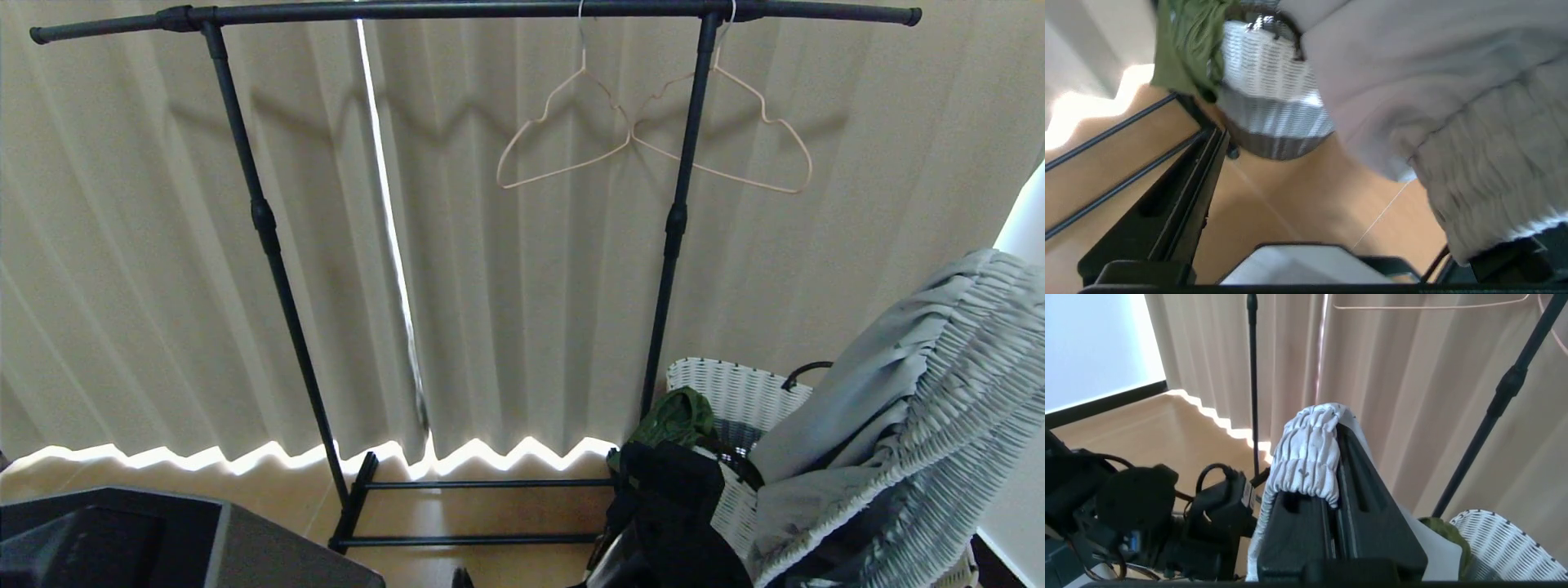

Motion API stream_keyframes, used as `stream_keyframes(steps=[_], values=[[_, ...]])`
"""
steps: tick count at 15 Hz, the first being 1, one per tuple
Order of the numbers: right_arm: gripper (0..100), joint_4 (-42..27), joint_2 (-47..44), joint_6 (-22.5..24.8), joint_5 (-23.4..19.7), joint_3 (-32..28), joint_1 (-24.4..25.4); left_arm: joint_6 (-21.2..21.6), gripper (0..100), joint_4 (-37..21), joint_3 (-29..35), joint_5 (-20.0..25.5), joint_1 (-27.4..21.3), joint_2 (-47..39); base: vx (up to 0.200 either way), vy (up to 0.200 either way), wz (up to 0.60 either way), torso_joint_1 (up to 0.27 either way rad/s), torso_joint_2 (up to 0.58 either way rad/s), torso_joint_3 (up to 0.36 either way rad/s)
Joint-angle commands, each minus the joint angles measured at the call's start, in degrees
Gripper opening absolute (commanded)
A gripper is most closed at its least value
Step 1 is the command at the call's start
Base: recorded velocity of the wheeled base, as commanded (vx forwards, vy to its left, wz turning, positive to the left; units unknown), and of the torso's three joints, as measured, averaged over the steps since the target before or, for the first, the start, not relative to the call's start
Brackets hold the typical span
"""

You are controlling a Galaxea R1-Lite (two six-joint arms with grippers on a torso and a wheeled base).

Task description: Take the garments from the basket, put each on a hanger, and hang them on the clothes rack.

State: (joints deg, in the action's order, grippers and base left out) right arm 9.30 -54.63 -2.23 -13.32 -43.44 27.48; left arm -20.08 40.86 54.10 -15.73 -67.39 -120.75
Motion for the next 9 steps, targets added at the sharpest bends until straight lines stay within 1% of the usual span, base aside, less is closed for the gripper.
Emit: stream_keyframes(steps=[1, 2, 3, 5, 6, 7, 8, 9], values=[[0, 0.10, 0.13, 0.03, -0.04, 0.10, 0.03, 0.04, 100, 0.01, -1.02, -0.01, 0.07, 0.78, 0.000, 0.000, 0.00, 0.000, 0.00, 0.000], [0, 0.01, 0.05, 0.03, -0.04, 0.19, 0.03, 0.04, 100, 0.01, -1.10, -0.01, 0.07, 1.04, 0.000, 0.000, 0.00, 0.000, 0.00, 0.000], [0, 0.10, 0.05, 0.03, -0.04, 0.10, 0.03, 0.13, 0, 0.01, -1.63, -0.01, -0.02, 1.48, 0.000, 0.000, 0.00, 0.000, 0.00, 0.000], [0, 0.01, -0.04, 0.03, 0.05, 0.10, 0.03, 0.30, 0, 0.27, -3.39, 0.17, -0.11, 2.97, 0.000, 0.000, 0.00, 0.000, 0.00, 0.000], [0, -0.07, -0.22, 0.03, 0.05, 0.10, -0.06, 0.48, 0, 3.43, -5.67, -0.36, -0.46, 3.94, 0.000, 0.000, 0.00, 0.000, 0.00, 0.000], [0, -0.07, -0.48, 0.03, 0.05, 0.10, -0.06, 1.18, 0, 8.27, -8.14, -0.97, -0.73, 5.00, 0.000, 0.000, 0.00, 0.000, 0.00, 0.000], [0, 0.01, -1.18, 0.03, 0.14, 0.10, -0.06, 4.35, 0, 13.54, -12.09, -1.06, -0.37, 6.40, 0.000, 0.000, 0.00, 0.000, 0.00, 0.000], [0, 0.10, -1.89, 0.03, 0.14, 0.10, -0.06, 8.39, 0, 18.90, -16.31, -1.06, 0.50, 7.90, 0.000, 0.000, 0.00, 0.000, 0.00, 0.000]])
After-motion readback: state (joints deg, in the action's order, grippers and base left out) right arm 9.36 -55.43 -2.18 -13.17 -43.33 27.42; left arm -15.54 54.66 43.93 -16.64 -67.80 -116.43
